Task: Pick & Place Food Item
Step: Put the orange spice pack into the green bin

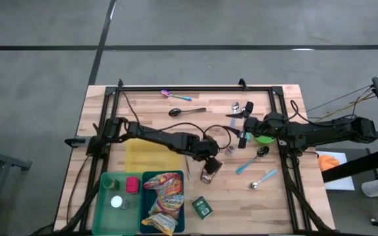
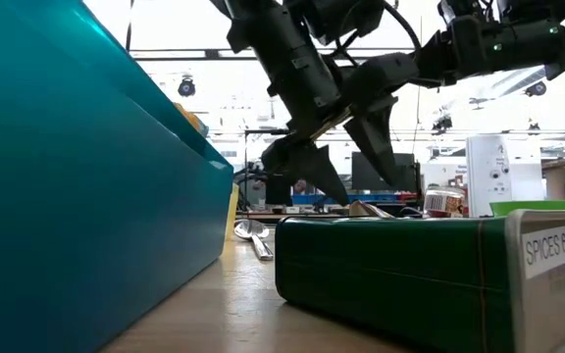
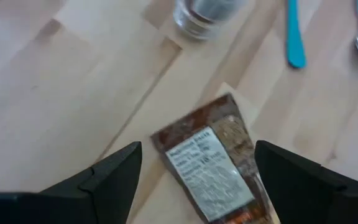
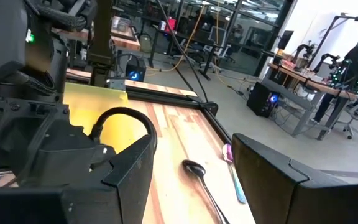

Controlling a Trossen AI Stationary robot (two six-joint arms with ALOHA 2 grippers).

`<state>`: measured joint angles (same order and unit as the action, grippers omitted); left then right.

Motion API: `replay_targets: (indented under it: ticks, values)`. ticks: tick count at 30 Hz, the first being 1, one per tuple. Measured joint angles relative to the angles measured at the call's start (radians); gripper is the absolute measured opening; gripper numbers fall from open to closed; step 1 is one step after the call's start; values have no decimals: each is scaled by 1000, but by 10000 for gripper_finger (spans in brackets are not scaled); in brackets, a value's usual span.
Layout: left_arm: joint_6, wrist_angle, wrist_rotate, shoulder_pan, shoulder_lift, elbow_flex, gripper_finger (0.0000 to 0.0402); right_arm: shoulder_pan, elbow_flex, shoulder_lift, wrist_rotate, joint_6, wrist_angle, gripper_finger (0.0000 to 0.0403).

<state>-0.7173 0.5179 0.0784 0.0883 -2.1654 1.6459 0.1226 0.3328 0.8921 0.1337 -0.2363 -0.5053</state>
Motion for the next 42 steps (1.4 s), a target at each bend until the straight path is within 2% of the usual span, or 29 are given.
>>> replay_targets:
  ticks: [6, 16, 27, 36, 42]
  values:
    - [-46, -1, 5, 9, -33, 14, 316, 0, 0, 0, -1, 0, 1, 215]
    - [-74, 70, -23, 9, -140, 116, 316, 0, 0, 0, -2, 0, 25, 215]
    - [-93, 55, -3, 9, -140, 86, 316, 0, 0, 0, -3, 0, 37, 215]
    - [-92, 79, 49, 10, -136, 54, 316, 0, 0, 0, -3, 0, 39, 215]
    - [-91, 131, 141, 19, -137, 52, 316, 0, 0, 0, -3, 0, 38, 215]
